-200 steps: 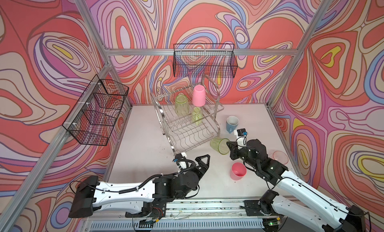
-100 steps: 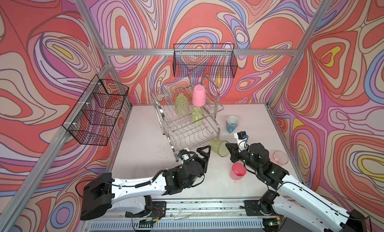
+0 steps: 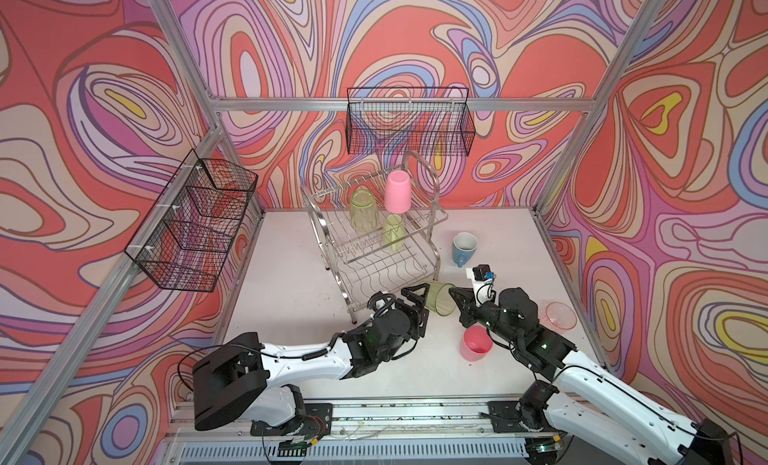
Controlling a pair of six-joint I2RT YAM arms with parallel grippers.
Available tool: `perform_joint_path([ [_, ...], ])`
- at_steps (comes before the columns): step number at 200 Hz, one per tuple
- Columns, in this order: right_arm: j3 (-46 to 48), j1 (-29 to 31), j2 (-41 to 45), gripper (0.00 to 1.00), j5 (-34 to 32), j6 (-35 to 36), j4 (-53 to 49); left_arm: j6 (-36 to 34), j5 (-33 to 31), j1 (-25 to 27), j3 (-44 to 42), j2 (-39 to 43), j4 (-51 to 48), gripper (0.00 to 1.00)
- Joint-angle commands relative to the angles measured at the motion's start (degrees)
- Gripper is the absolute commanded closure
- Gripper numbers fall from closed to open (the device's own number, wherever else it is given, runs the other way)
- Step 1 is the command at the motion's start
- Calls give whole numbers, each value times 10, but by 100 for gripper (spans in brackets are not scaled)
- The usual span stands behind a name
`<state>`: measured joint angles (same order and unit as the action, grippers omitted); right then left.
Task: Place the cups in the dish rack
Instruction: 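Close the left gripper around the base of the green glass held by the right gripper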
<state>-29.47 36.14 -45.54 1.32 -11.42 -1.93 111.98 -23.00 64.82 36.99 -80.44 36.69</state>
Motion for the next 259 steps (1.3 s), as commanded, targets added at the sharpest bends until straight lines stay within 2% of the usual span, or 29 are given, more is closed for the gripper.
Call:
perform_joint_path([
  [1,9,3,3,100,16,7,41,21,14,-5,17,-22,67,7],
  [50,13,3,-3,100,22,10,60,24,18,-12,26,-39,98,7],
  [93,11,3,-15,100,29,14,70,28,21,-14,23,-46,118,11],
  [190,13,3,-11,100,36,15,71,18,15,-18,20,-72,183,26],
  [203,13,3,-10,100,40,16,70,12,18,-19,20,-77,196,25],
  [227,13,3,-6,100,50,15,72,2,26,-21,19,-78,210,15],
  [259,13,3,3,100,65,15,69,-9,49,-32,15,-68,214,10],
])
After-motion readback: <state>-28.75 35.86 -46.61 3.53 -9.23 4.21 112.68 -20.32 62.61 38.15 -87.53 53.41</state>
